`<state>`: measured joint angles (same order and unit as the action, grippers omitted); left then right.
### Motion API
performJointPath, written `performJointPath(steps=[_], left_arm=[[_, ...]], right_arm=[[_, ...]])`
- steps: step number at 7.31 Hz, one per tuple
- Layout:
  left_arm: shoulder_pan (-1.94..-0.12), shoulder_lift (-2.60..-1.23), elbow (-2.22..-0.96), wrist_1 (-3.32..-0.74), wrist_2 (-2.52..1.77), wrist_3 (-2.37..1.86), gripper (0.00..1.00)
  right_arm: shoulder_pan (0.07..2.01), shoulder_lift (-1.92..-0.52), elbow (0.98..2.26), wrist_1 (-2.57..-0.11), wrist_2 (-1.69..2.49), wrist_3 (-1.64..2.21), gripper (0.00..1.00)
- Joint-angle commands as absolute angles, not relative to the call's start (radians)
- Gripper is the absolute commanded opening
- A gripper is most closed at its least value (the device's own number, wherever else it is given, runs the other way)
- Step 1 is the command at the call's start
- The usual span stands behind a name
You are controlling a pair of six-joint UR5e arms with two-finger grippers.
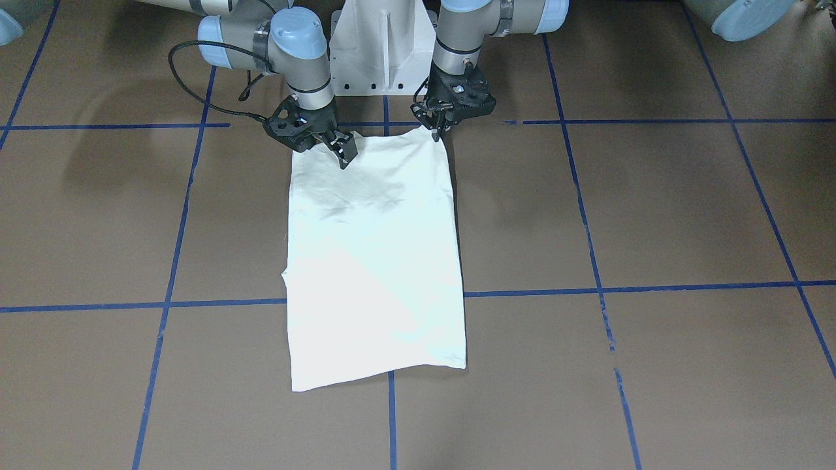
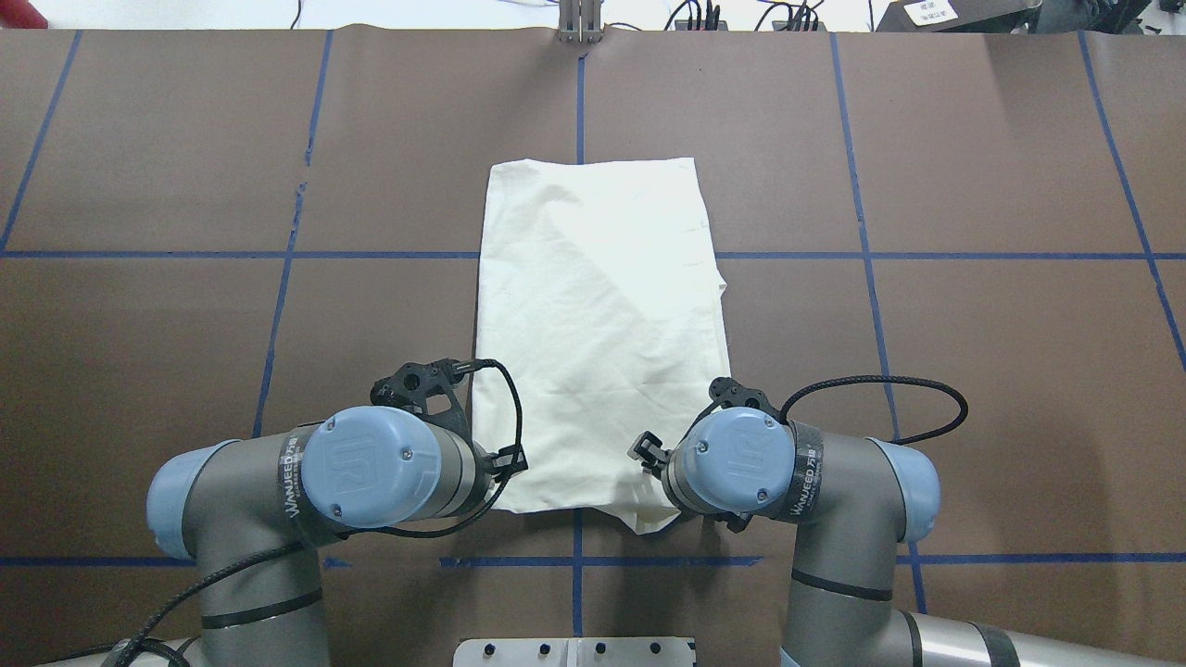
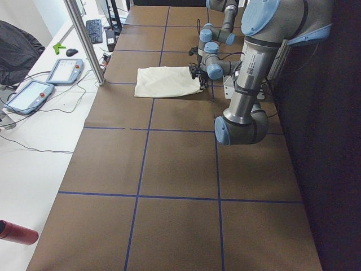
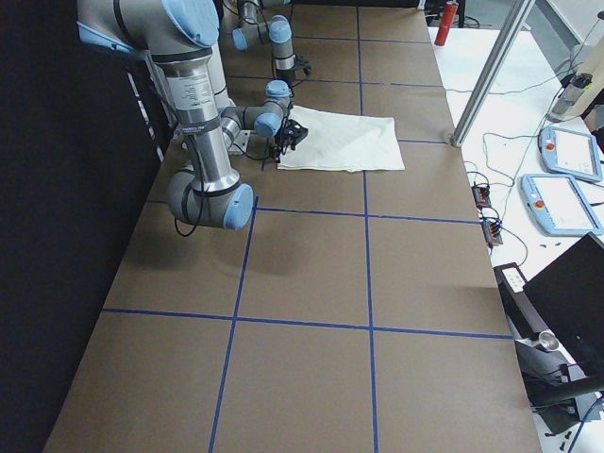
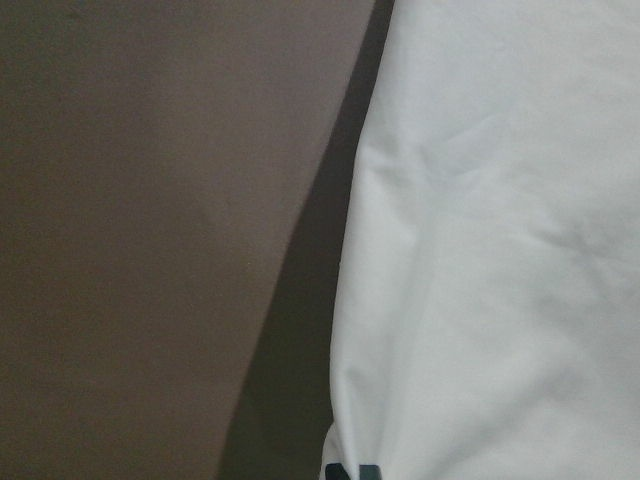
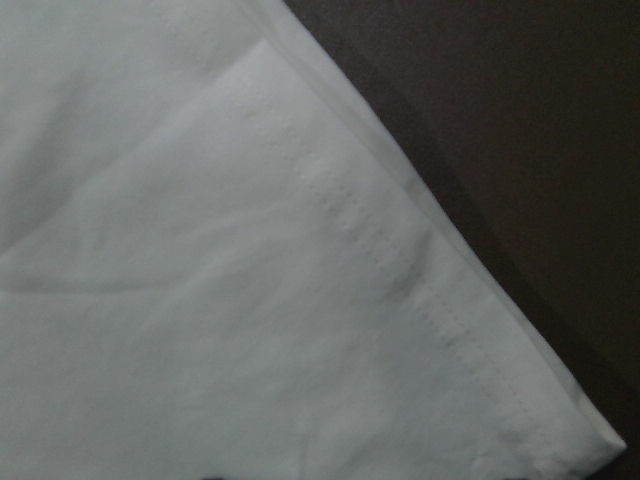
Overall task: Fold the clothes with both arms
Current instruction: 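Grasp the near edge corners of the shirt with both grippers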
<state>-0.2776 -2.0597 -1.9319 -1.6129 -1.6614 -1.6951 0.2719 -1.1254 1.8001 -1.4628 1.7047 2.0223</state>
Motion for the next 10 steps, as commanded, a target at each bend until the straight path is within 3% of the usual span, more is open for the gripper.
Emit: performJointPath(steps=[1,2,4,8,10], left_arm=[[-0.278,-2.057,-1.931,-1.614,-1.663,-1.695,0.0],[-0.278,-2.056,-1.93,-1.614,-1.663,-1.695,0.0],[-0.278,-2.057,-1.931,-1.614,-1.661,-1.695,0.0],[-0.275,-2.049,-1.963,-1.611,-1.661,-1.703,0.0],[-0.201,-2.045,-2.008,-1.609,-1.66,-1.709,0.0]], right_arm=[[0.278,-1.123,1.825,-1.468,1.706,2.023,0.12],[0.278,-1.123,1.832,-1.486,1.706,2.023,0.12],[0.278,-1.123,1.833,-1.486,1.707,2.02,0.0],[0.29,-1.144,1.881,-1.474,1.713,2.008,0.0],[0.232,-1.207,2.007,-1.471,1.718,2.005,0.0]])
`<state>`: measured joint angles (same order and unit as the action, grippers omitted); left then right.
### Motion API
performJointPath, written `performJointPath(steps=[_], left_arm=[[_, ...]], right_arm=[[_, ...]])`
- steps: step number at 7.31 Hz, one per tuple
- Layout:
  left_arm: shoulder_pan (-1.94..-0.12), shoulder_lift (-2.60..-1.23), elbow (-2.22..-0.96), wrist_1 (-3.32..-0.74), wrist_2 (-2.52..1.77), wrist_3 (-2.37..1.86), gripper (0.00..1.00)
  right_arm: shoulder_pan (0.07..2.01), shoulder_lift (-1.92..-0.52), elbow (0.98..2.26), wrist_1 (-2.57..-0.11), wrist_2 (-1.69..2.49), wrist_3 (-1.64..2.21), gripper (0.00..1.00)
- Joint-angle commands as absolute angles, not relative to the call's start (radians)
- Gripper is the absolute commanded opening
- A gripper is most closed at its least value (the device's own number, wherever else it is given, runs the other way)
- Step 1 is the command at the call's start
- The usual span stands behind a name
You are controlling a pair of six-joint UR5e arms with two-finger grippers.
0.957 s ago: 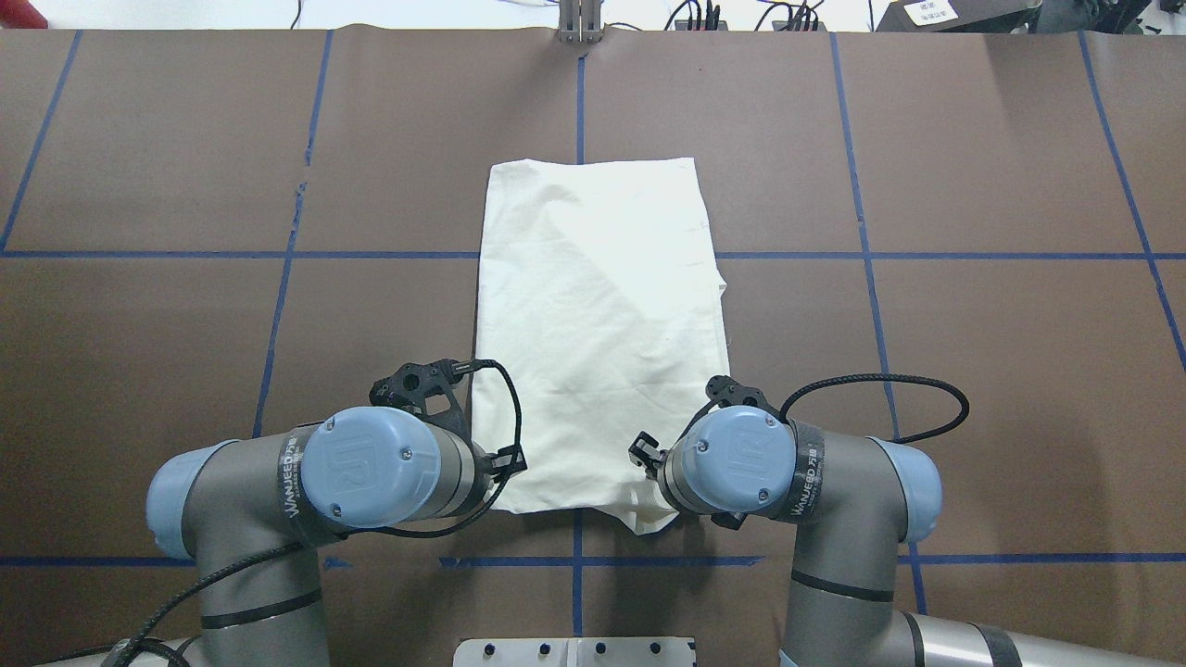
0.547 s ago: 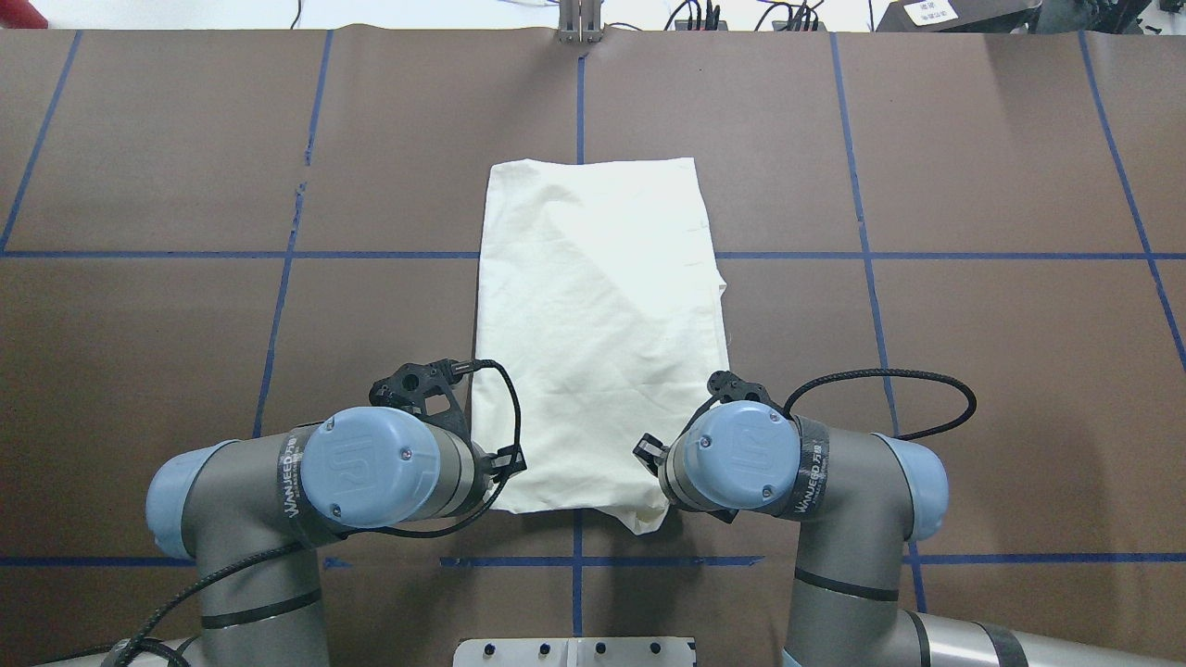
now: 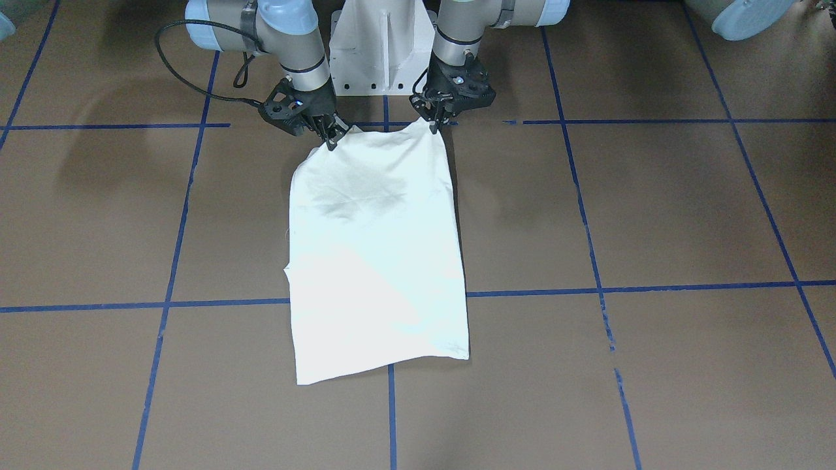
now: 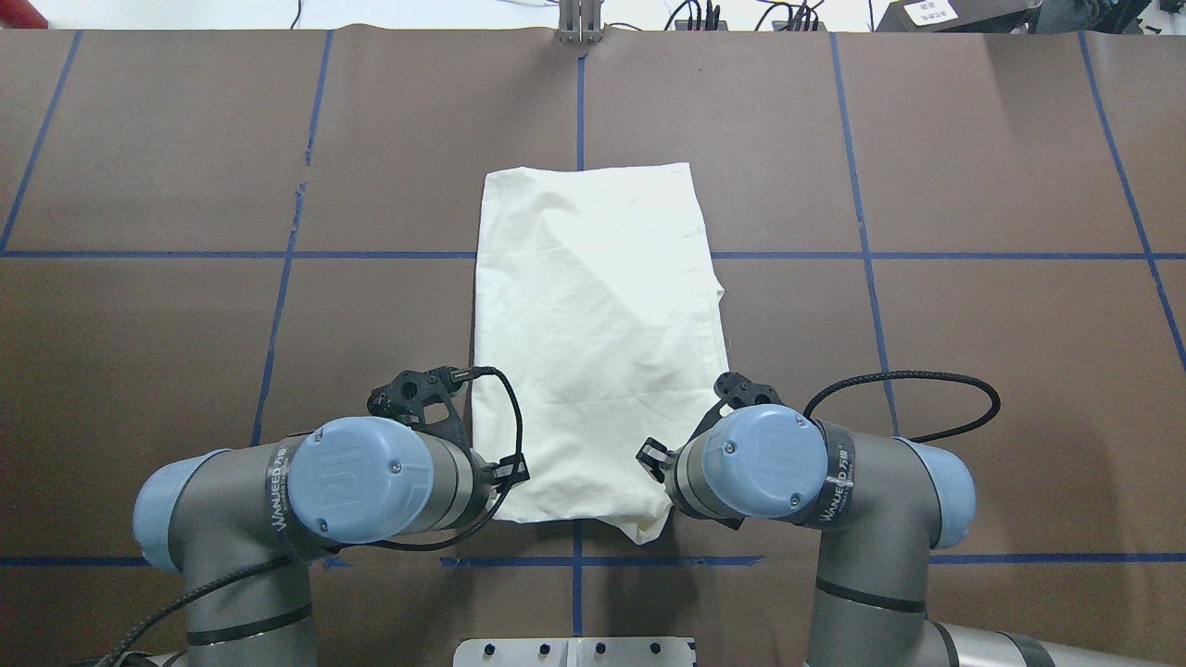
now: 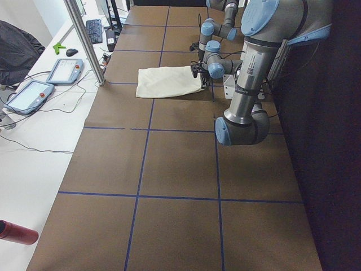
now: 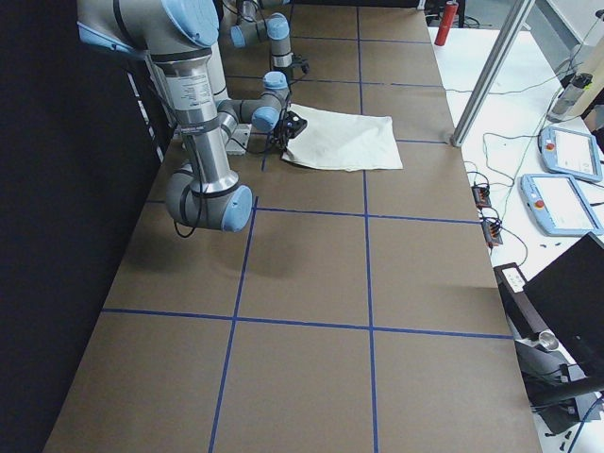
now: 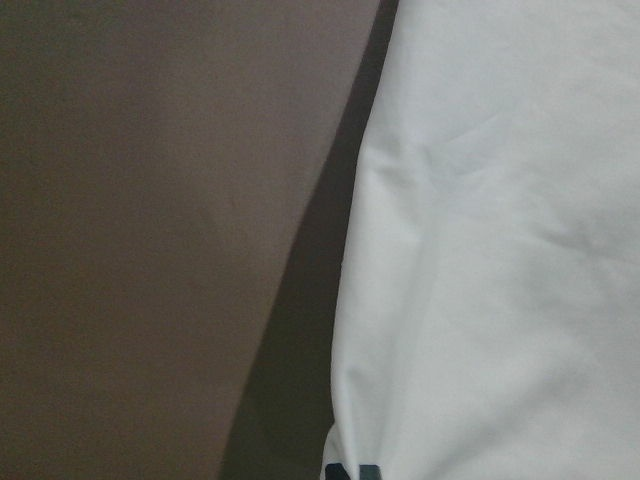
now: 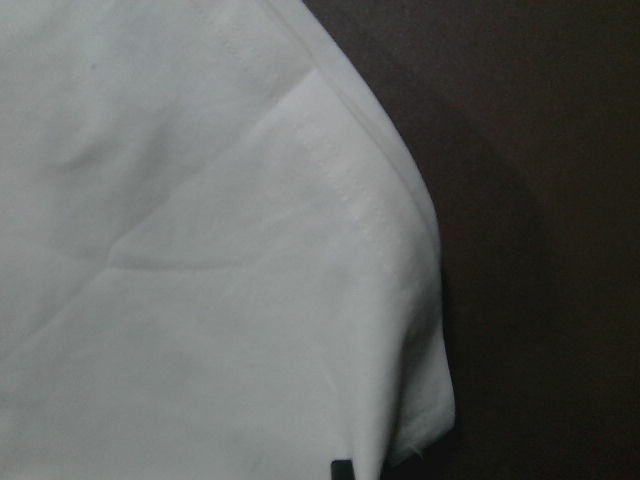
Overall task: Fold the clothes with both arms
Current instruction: 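Grasp the near edge corners of the shirt with both grippers, then fold the near edge over toward the far edge with both grippers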
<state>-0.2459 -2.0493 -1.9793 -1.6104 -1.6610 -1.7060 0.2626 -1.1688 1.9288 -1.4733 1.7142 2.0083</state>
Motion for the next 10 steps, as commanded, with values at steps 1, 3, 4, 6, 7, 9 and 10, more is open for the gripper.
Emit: performJointPath(steps=[1,3,4,6,7,9,10], left_arm=[[-0.171,-2.005,-2.063,-1.608,-1.66,-1.71,0.0],[-0.153,-1.96,-2.175,-1.576,-1.663,-1.71,0.0],[-0.146,-1.974,-2.174,-1.577,-1.669,-1.709,0.0],[-0.187,-2.026,-2.164,-1.583,-1.666,-1.697,0.0],[-0.26,-2.045,-2.163,-1.598,-1.669,-1.694,0.0],[-0.416,-2.092,-2.093,-1.646,-1.724,-1.677,0.0],[-0.492,-2.121,-1.997,-1.71,-1.768,-1.64,0.0]], right_arm=[[0.203,-1.242,2.07,-1.471,1.718,2.005,0.0],[0.192,-1.23,2.06,-1.433,1.718,2.003,0.0],[0.213,-1.232,2.04,-1.377,1.709,1.997,0.0],[0.303,-1.224,2.019,-1.29,1.718,1.957,0.0],[0.371,-1.21,1.996,-1.279,1.767,1.936,0.0],[0.535,-1.105,1.858,-1.278,1.912,1.908,0.0],[0.592,-1.042,1.78,-1.278,1.958,1.893,0.0]])
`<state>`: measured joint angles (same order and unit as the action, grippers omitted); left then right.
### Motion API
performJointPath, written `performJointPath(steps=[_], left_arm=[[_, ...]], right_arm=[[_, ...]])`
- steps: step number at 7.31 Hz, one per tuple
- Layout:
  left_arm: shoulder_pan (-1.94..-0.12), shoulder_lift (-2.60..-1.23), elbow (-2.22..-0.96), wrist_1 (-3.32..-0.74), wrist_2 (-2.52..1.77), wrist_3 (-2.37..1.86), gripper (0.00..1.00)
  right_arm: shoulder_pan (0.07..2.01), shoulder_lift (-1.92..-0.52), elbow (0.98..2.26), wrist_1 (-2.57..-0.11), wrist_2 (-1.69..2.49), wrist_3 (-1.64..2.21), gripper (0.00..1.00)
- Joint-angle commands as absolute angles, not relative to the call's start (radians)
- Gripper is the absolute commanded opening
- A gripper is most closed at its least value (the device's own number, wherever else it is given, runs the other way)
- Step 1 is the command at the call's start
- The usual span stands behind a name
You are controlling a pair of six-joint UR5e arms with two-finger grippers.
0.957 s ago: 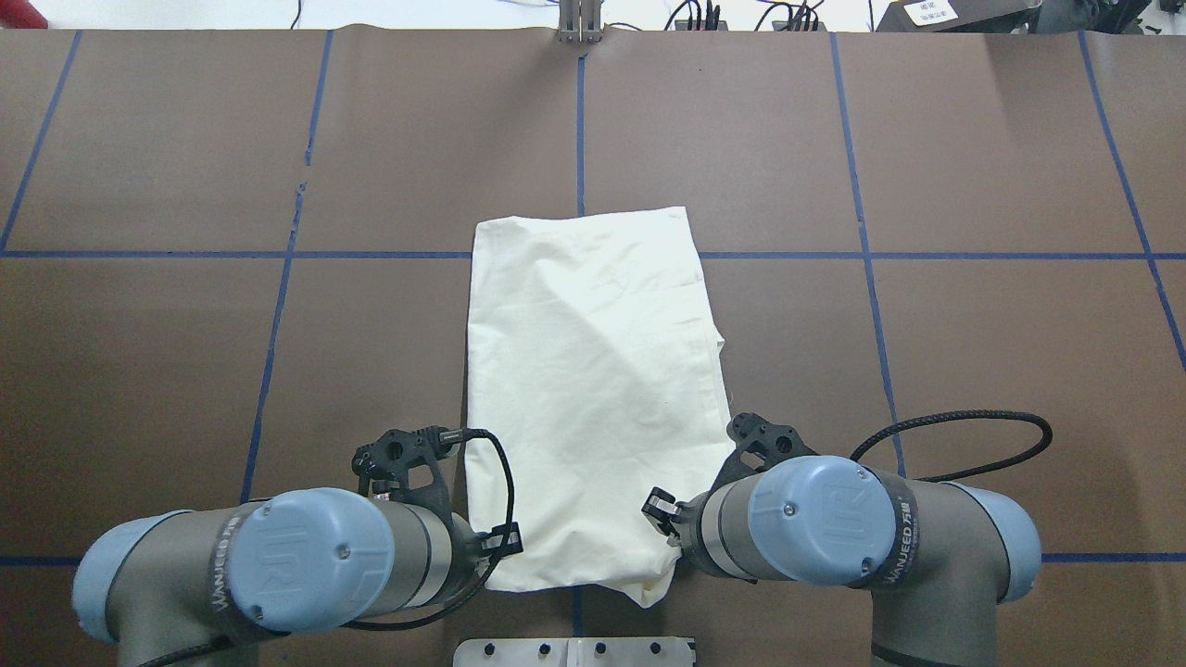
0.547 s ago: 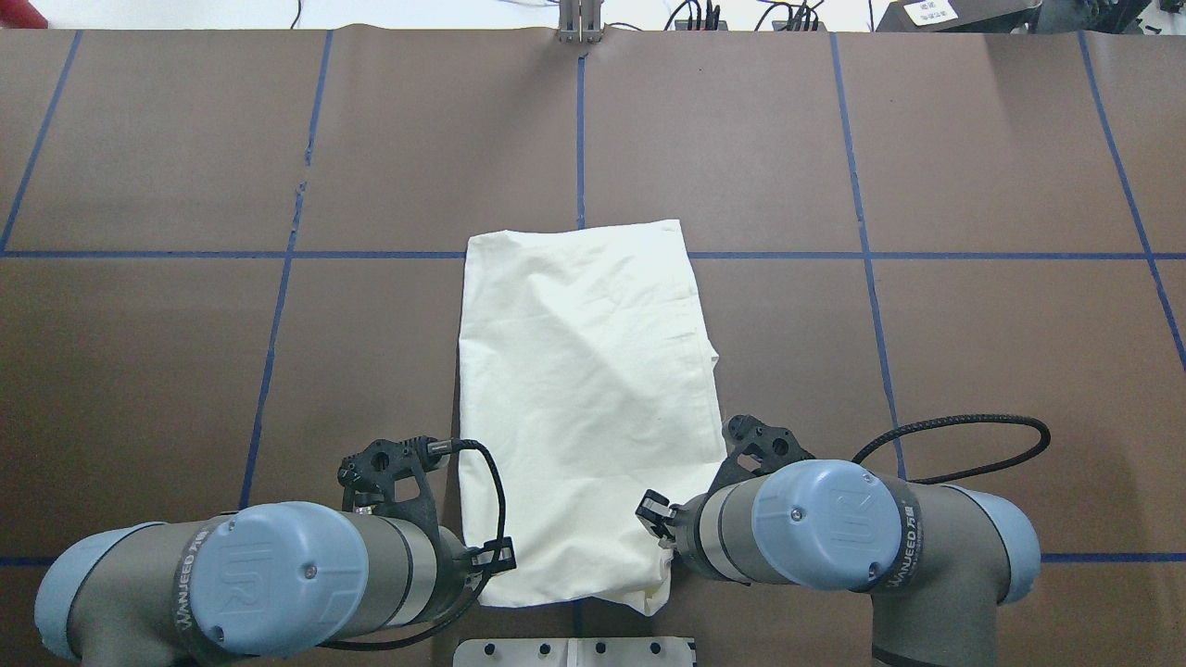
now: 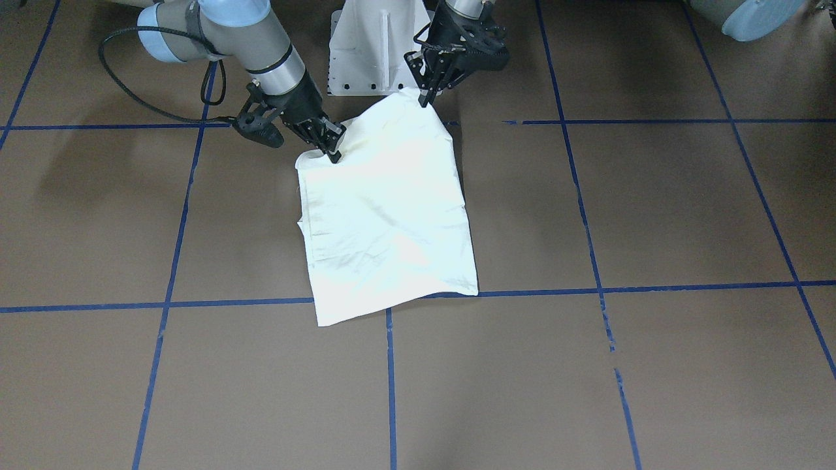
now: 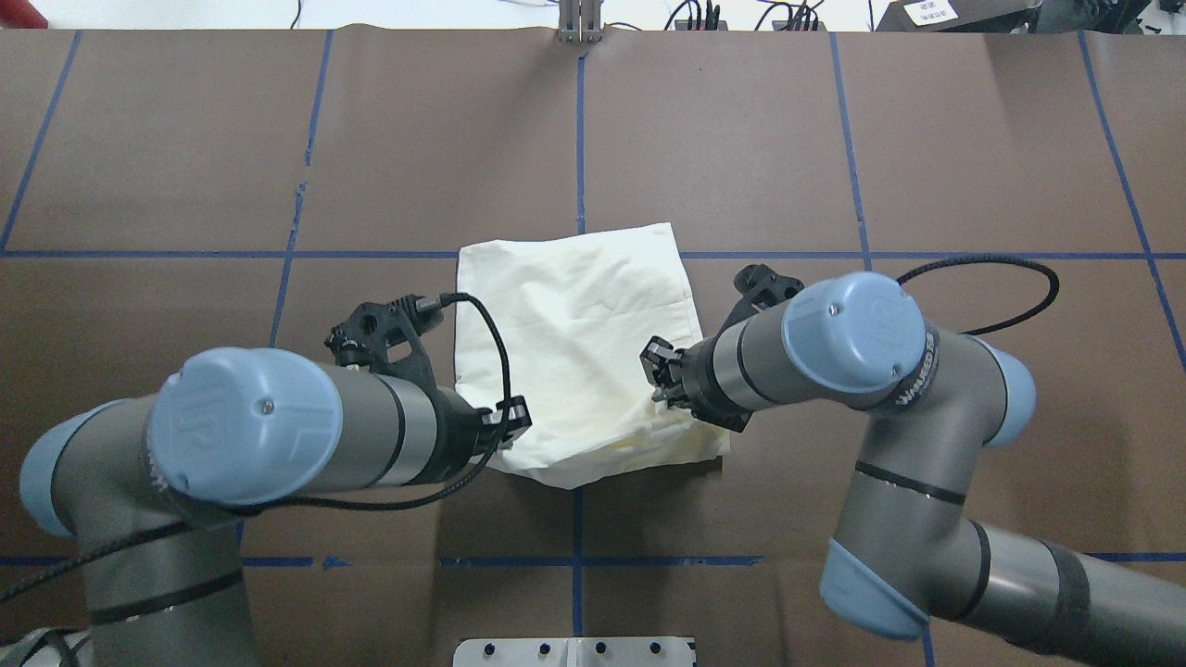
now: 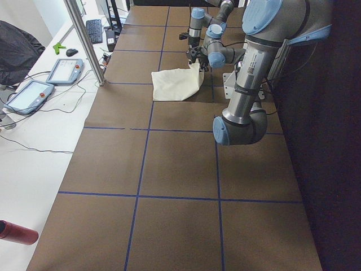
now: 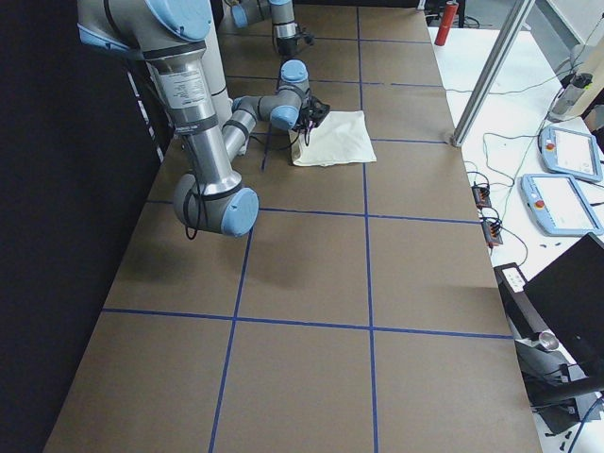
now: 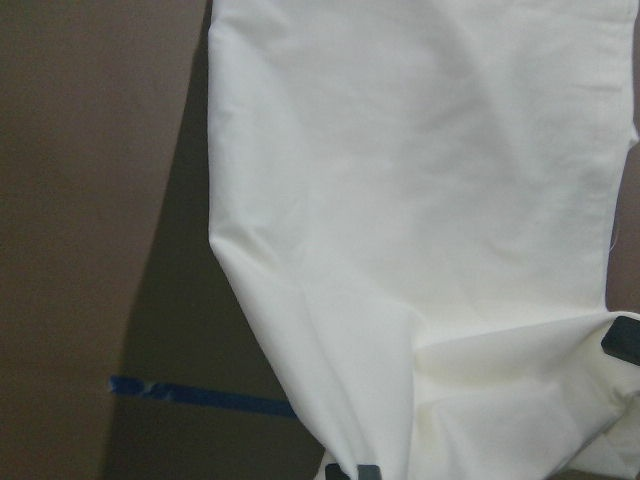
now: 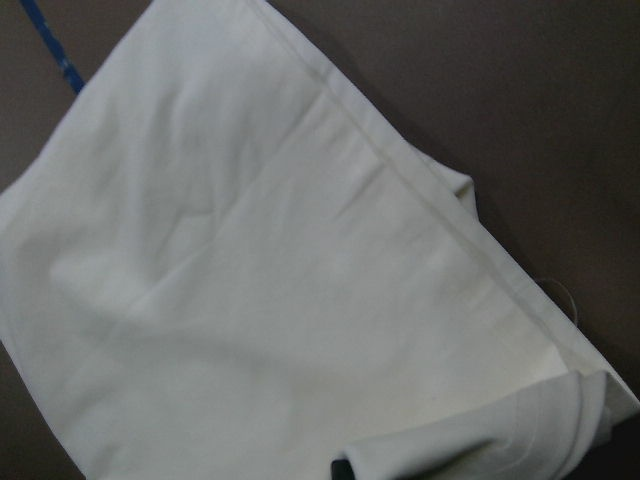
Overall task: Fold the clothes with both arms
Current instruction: 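Fold the near edge over toward the far edge with both grippers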
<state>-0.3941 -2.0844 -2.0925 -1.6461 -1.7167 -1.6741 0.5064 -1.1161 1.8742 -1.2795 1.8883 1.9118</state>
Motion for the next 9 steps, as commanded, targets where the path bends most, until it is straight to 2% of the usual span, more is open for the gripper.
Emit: performJointPath(steps=[1,2,3,5,6,7,8,9], left_arm=[[-0.55,-2.147,-1.882,-1.808,-1.775,-1.629,0.0],[-0.595,-2.19,-1.75,-1.898,-1.776,-1.6,0.0],[-0.624,-2.215,-1.677,-1.931,-1.776,-1.57,0.0],[-0.669,-2.217,-1.634,-1.939,-1.776,-1.516,0.0],[-0.669,-2.217,-1.611,-1.942,-1.775,-1.499,0.0],[-0.669,-2.224,-1.585,-1.942,-1.773,-1.491,0.07],[-0.669,-2.244,-1.533,-1.942,-1.769,-1.453,0.99],[-0.686,-2.256,-1.494,-1.966,-1.769,-1.447,1.0]], right_arm=[[0.632,-0.964,1.662,-1.278,1.97,1.893,0.0],[0.653,-0.889,1.538,-1.276,1.97,1.885,0.0],[0.66,-0.838,1.446,-1.276,1.97,1.872,0.0],[0.666,-0.813,1.387,-1.276,1.97,1.858,0.0],[0.664,-0.81,1.372,-1.276,1.967,1.817,0.86],[0.678,-0.81,1.368,-1.276,1.968,1.777,1.0],[0.724,-0.807,1.362,-1.276,1.991,1.728,1.0],[0.776,-0.808,1.356,-1.276,2.067,1.676,1.0]])
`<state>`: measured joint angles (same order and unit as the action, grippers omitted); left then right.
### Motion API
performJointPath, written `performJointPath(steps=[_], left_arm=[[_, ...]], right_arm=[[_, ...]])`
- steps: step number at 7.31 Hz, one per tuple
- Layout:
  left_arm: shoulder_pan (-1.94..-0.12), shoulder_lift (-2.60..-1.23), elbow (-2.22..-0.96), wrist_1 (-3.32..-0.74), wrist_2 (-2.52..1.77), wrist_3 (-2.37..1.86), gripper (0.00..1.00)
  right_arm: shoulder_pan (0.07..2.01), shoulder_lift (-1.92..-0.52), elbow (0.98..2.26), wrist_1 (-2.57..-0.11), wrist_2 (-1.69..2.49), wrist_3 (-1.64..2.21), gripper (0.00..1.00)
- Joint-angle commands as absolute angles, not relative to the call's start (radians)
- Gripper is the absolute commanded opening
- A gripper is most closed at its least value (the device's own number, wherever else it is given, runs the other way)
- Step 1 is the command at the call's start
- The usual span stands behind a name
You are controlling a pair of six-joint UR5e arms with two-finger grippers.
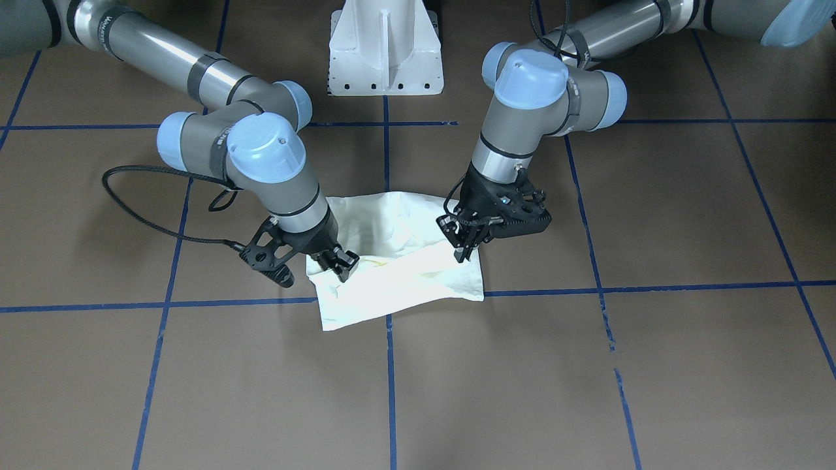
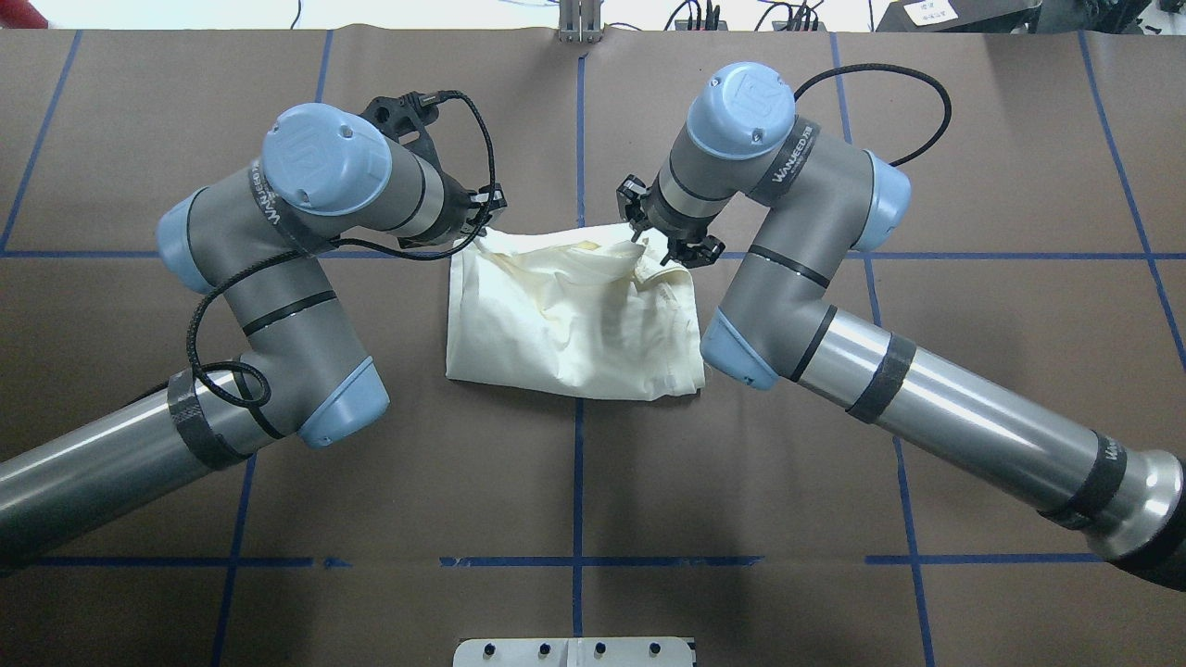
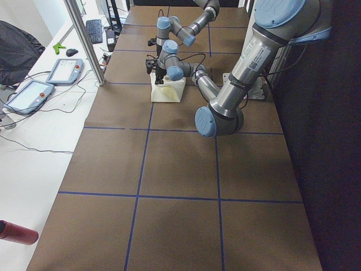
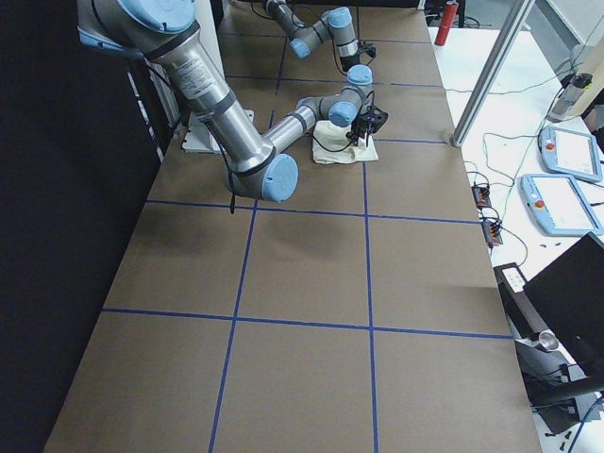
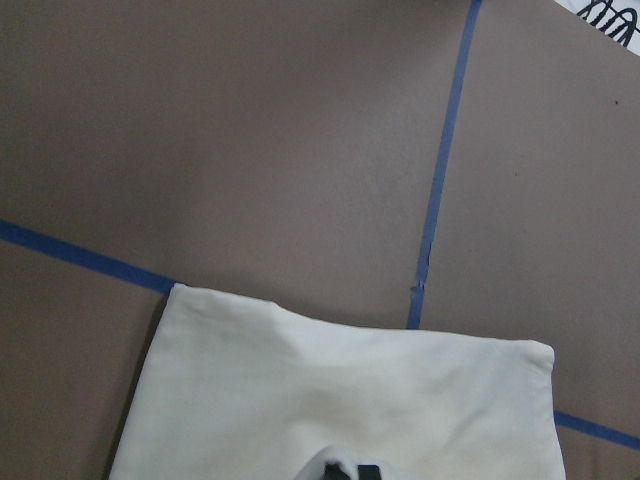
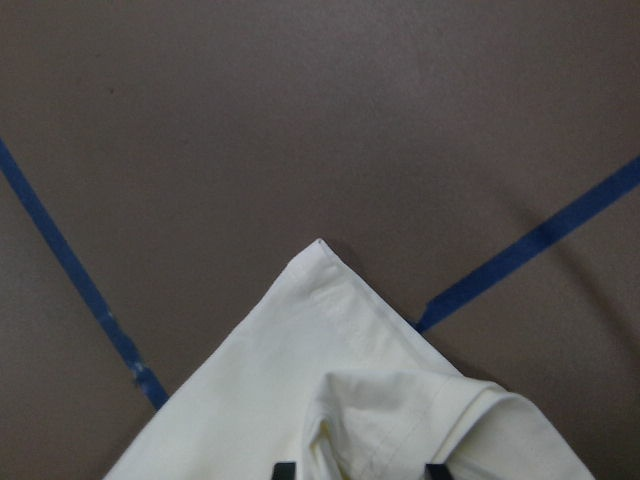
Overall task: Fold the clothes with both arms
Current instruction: 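Release the shirt and lift both grippers away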
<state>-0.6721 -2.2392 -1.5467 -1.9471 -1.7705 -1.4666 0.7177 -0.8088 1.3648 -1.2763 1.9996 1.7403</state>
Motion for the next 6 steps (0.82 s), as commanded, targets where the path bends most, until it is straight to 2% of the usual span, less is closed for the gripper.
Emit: performJointPath(steps=[1,2,4,6], left_arm=[[-0.708,-2.256,-1.453,-2.014,-1.772,-1.387,1.0],[-0.722,-2.255,-1.416,-2.04,-1.775,-1.375,1.0],[-0.729,-2.243,-1.419,-2.165,-1.823,-1.365,1.0],[-0.715,-2.163,-1.419,-2.387,-1.888,-1.467,1.0]], right_arm=[[0.811,-0.808,1.356,-1.278,2.109,1.619,1.0],[0.827,-0.813,1.358,-1.278,2.127,1.596,1.0],[0.851,-0.827,1.396,-1.285,2.169,1.546,1.0],[0.856,-0.834,1.413,-1.29,2.175,1.543,1.0]])
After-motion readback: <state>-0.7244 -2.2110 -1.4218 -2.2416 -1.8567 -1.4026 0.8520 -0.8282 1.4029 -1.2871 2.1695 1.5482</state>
